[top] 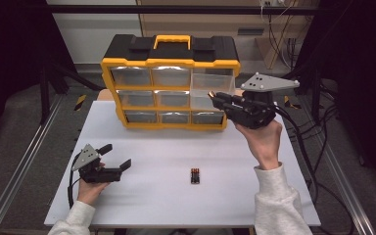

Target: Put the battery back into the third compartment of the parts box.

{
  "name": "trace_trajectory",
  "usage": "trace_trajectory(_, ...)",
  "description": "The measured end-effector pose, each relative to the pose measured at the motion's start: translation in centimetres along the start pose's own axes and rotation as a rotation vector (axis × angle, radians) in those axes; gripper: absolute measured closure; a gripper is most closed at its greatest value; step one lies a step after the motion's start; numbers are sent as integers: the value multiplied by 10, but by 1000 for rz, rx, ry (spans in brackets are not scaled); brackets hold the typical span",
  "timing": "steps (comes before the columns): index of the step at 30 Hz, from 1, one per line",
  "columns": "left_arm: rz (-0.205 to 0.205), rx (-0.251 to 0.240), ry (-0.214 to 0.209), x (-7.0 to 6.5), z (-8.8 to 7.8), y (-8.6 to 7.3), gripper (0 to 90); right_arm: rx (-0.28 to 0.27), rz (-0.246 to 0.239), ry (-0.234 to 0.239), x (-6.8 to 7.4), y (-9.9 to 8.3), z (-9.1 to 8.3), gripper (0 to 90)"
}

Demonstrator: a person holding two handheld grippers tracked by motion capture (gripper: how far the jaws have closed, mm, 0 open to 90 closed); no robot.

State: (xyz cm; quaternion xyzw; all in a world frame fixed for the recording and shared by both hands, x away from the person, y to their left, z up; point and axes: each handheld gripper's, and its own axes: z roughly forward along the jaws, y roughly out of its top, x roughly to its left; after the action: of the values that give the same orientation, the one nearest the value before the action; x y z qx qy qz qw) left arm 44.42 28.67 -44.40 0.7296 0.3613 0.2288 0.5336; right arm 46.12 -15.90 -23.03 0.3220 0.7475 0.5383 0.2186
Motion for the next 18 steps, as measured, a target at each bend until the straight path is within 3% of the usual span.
trace_trajectory(18, -2, -3, 1, 0, 0, 0, 16, 33, 36, -89, -25, 23, 29, 772)
